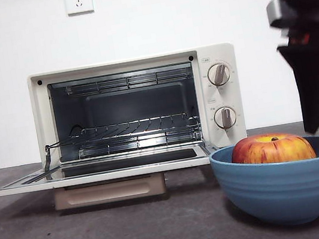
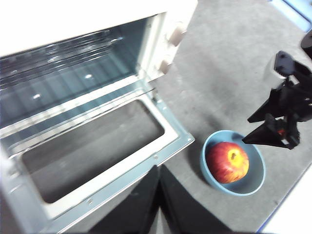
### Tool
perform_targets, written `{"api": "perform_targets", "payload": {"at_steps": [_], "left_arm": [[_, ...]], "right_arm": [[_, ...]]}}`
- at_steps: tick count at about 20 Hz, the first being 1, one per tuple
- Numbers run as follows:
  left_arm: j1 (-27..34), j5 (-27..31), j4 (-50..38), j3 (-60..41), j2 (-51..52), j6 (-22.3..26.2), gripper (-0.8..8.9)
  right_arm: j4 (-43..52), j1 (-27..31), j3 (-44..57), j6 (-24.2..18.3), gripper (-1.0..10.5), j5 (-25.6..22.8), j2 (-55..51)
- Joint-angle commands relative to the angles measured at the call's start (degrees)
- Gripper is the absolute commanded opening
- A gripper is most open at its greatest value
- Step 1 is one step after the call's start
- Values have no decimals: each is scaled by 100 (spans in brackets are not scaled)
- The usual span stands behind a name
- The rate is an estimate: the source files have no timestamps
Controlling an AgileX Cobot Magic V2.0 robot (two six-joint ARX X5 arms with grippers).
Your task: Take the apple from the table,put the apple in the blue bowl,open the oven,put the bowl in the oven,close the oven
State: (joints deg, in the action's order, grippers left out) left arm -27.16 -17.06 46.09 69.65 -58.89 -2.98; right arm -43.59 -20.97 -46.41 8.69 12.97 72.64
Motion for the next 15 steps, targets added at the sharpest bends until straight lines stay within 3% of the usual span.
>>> {"api": "perform_targets", "payload": {"at_steps": [1,9,12,15], "left_arm": [[-22,35,-15,-111,179,-17,7],[-22,90,826,-286,326,46,7],[-22,398,994,-286,326,90,7],[-20,562,1137,-286,319,118,7]], "right_arm": [[144,-31,-28,-151,279,114,313],[431,-195,-24,-184,80,402,903],[450,-232,-24,-175,12,398,901],[444,-232,-24,-157,4,400,894]]}}
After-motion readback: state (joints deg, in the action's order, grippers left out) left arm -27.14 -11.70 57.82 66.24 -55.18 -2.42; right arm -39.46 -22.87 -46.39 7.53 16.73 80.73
